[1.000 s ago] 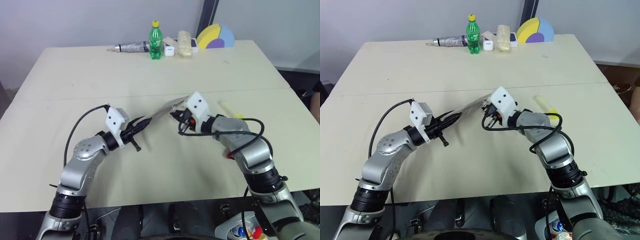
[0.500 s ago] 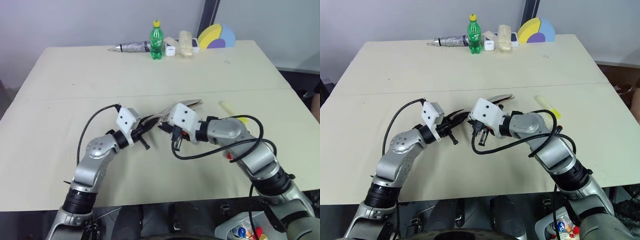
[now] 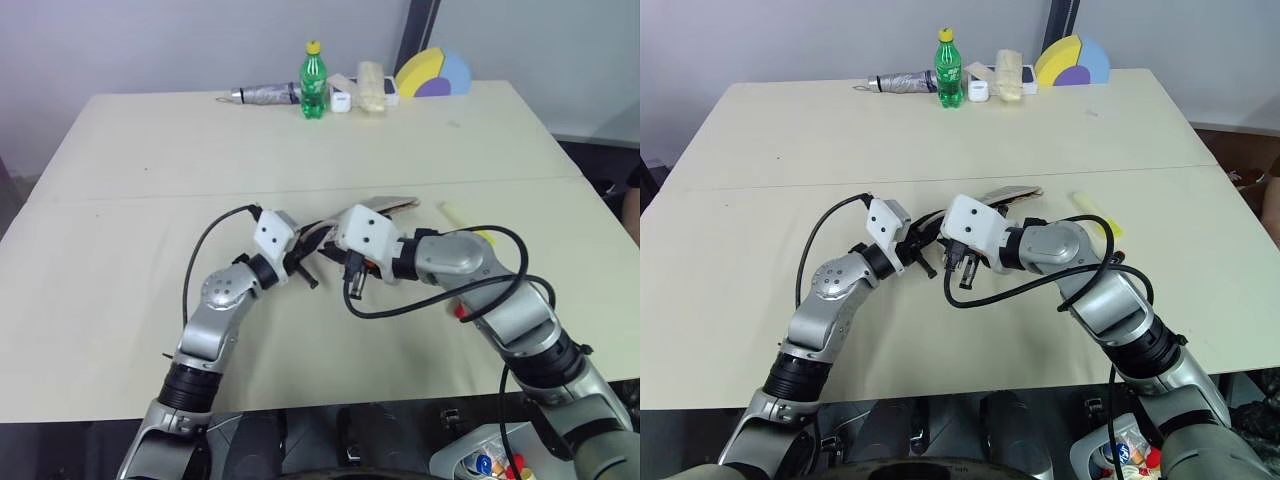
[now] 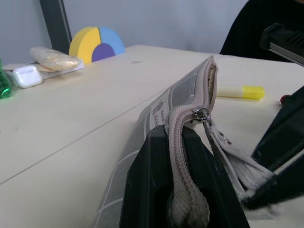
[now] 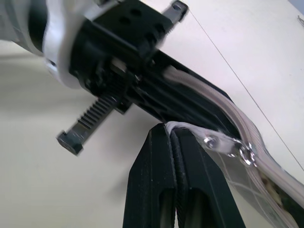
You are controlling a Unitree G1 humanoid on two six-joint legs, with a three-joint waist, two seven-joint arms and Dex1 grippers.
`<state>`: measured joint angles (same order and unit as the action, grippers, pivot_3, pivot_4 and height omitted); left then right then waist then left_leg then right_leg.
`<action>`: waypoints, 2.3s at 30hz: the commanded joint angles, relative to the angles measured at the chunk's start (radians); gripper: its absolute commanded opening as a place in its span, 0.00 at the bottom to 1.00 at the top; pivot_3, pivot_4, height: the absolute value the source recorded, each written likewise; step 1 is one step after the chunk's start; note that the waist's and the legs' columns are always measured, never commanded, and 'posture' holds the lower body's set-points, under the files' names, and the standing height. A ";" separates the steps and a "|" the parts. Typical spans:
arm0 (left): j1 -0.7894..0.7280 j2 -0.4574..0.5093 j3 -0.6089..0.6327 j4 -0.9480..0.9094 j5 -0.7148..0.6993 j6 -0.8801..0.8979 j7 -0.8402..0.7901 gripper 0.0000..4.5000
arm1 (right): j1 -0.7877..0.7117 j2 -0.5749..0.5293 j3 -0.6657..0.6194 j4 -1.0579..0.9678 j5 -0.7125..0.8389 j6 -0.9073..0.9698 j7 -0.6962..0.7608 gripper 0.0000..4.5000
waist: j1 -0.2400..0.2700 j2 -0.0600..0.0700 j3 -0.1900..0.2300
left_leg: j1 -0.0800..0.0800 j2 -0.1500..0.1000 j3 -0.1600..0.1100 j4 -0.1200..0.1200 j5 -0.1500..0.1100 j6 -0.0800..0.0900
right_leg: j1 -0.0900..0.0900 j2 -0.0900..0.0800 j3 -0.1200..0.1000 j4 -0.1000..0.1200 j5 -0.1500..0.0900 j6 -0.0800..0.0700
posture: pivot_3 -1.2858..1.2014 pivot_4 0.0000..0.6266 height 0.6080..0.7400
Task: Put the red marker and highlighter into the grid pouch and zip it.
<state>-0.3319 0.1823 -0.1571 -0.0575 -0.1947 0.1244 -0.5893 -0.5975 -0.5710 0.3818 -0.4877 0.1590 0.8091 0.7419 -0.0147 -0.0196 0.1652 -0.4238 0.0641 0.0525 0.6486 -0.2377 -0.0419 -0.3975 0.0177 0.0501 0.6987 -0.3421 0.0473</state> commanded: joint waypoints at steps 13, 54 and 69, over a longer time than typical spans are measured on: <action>-0.051 -0.049 -0.013 -0.028 -0.026 -0.003 -0.010 0.00 | -0.013 0.001 -0.021 -0.042 0.033 0.013 0.034 0.21 | 0.000 0.000 0.000 | 0.000 0.000 0.000 0.000 0.000 0.000 | 0.000 0.000 0.000 0.000 0.000 0.000 | 0.52 0.24 1.00; -0.019 0.156 0.036 0.008 0.051 -0.084 -0.059 0.00 | 0.213 -0.075 -0.633 0.537 0.089 -0.071 -0.279 0.20 | 0.001 0.000 0.000 | 0.001 0.000 0.002 -0.001 0.000 0.000 | 0.000 0.001 0.001 0.000 0.000 0.000 | 0.52 0.24 1.00; -0.027 0.130 0.014 0.013 0.045 -0.090 -0.075 0.00 | 0.260 -0.180 -0.606 0.025 0.369 0.162 -0.104 0.20 | 0.002 0.001 0.001 | 0.000 0.000 0.001 -0.001 0.000 0.000 | 0.001 0.002 0.001 -0.001 0.000 0.000 | 0.52 0.24 1.00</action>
<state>-0.3477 0.3194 -0.1421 -0.0290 -0.1423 0.0526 -0.6590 -0.3212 -0.7531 -0.2148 -0.4294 0.5163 0.9630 0.6506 -0.0129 -0.0187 0.1659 -0.4233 0.0644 0.0532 0.6480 -0.2376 -0.0421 -0.3969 0.0192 0.0511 0.6981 -0.3420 0.0475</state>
